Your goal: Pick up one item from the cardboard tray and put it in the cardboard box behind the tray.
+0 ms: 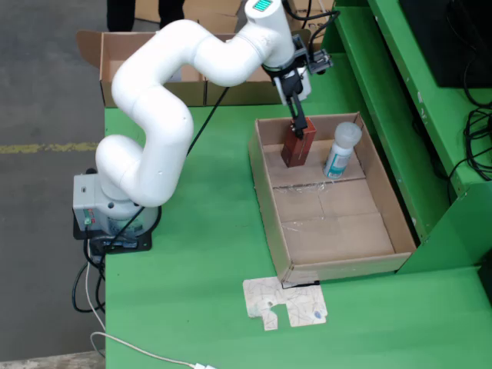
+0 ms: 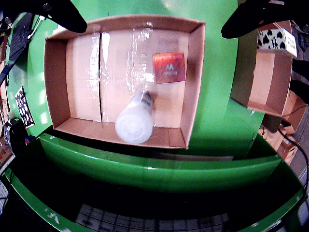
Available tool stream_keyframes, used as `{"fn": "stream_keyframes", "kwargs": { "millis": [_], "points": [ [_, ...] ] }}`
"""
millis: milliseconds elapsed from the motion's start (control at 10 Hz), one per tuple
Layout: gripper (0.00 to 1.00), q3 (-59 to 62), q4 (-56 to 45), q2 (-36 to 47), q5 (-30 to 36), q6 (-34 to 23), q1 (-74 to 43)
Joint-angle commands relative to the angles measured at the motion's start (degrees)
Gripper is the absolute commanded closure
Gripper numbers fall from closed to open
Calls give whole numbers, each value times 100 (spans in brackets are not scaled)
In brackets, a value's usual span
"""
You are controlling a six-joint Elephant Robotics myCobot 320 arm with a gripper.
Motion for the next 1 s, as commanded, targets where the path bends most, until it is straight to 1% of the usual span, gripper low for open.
{"fn": "stream_keyframes", "kwargs": {
  "millis": [0, 100, 400, 500, 600, 800, 900],
  "points": [
    [0, 764, 47, -483, 65, -143, -177],
    [0, 1281, -159, -819, 68, -162, -193],
    [0, 1633, -380, -1029, 81, -177, -199],
    [0, 2130, -790, -1277, 20, -154, -143],
    [0, 2130, -790, -1277, 20, -154, -143],
    [0, 2759, -1237, -1556, 15, -141, -111],
    [0, 2759, -1237, -1556, 15, -141, -111]
  ]
}}
